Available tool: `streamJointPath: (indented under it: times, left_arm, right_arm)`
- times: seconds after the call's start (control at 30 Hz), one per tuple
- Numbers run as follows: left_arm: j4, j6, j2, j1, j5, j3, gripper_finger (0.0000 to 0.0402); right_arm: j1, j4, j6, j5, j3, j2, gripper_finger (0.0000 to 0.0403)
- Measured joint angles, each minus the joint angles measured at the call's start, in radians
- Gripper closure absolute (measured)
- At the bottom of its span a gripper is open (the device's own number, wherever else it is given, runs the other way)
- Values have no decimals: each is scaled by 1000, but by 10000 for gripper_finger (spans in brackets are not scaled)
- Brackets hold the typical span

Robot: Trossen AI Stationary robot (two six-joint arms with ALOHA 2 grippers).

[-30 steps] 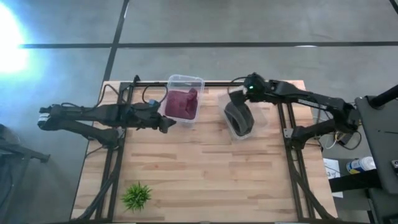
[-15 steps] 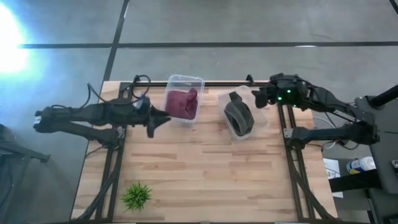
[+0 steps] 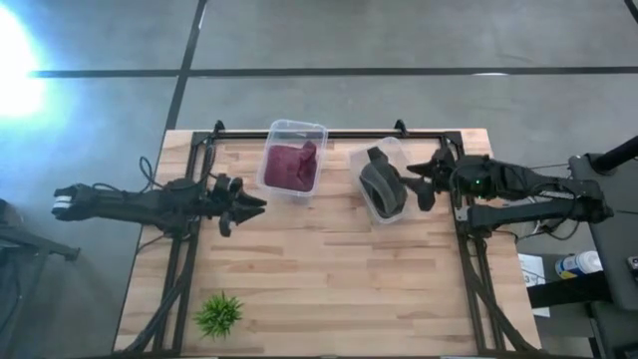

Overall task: Pick & Place hat
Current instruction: Adjust the right transparent bin

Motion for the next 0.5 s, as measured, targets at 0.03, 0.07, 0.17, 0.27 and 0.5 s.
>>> streamJointPath:
  times: [0.03,0.07,0.17,0.27,0.5]
  left_arm:
    - [35,-4,-17,0,0,-33,278]
    - [54,-15,-32,0,1,-61,278]
    - [61,-50,-74,0,3,-124,278]
    - [55,-74,-104,0,3,-171,278]
    - [54,-112,-146,1,-14,-256,278]
  right_arm:
    - [10,35,5,0,-32,-12,156]
    - [20,67,14,1,-62,-24,156]
    - [37,144,44,-5,-141,-54,156]
    - [46,185,64,-27,-198,-77,156]
    - [46,392,71,-62,-317,-153,156]
